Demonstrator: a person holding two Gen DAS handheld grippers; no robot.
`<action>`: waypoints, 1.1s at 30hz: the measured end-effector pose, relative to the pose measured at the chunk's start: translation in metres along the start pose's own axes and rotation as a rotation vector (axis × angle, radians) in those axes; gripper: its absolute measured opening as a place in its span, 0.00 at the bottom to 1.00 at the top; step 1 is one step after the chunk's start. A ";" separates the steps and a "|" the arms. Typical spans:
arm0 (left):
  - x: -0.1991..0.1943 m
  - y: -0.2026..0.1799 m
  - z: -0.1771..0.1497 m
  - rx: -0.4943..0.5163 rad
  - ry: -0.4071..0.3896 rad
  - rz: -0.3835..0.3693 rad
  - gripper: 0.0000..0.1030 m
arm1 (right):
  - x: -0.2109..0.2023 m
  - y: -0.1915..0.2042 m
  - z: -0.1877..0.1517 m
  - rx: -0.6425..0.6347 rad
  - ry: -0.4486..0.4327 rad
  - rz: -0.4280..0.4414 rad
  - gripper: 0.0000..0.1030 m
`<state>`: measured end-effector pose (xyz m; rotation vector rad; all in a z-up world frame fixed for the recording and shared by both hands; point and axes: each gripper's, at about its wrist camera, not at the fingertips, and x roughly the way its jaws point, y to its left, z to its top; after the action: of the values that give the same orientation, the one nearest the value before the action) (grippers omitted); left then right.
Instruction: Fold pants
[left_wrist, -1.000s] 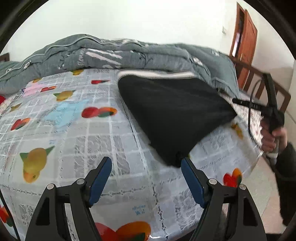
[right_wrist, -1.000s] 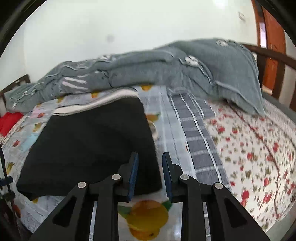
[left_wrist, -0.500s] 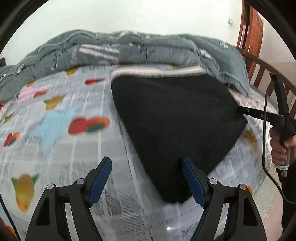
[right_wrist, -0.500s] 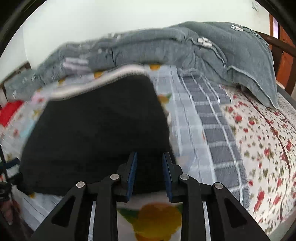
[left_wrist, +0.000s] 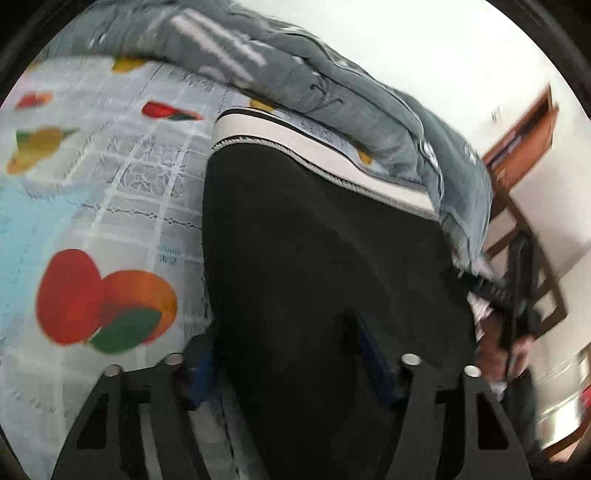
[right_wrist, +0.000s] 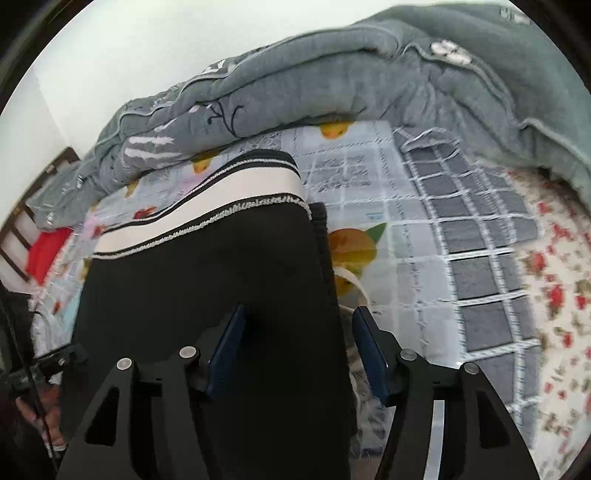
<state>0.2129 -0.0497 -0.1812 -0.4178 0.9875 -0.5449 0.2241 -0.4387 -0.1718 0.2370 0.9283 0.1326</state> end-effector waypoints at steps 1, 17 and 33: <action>0.003 0.004 0.003 -0.026 0.008 -0.011 0.50 | 0.003 -0.001 0.000 0.013 0.006 0.010 0.55; -0.095 0.085 0.030 -0.036 -0.043 0.060 0.21 | 0.001 0.103 -0.017 -0.065 0.037 0.165 0.32; -0.179 0.127 -0.001 0.046 -0.073 0.396 0.56 | 0.046 0.177 0.019 -0.167 -0.023 0.041 0.38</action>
<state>0.1639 0.1587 -0.1342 -0.1912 0.9546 -0.1921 0.2650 -0.2602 -0.1510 0.1025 0.8850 0.2443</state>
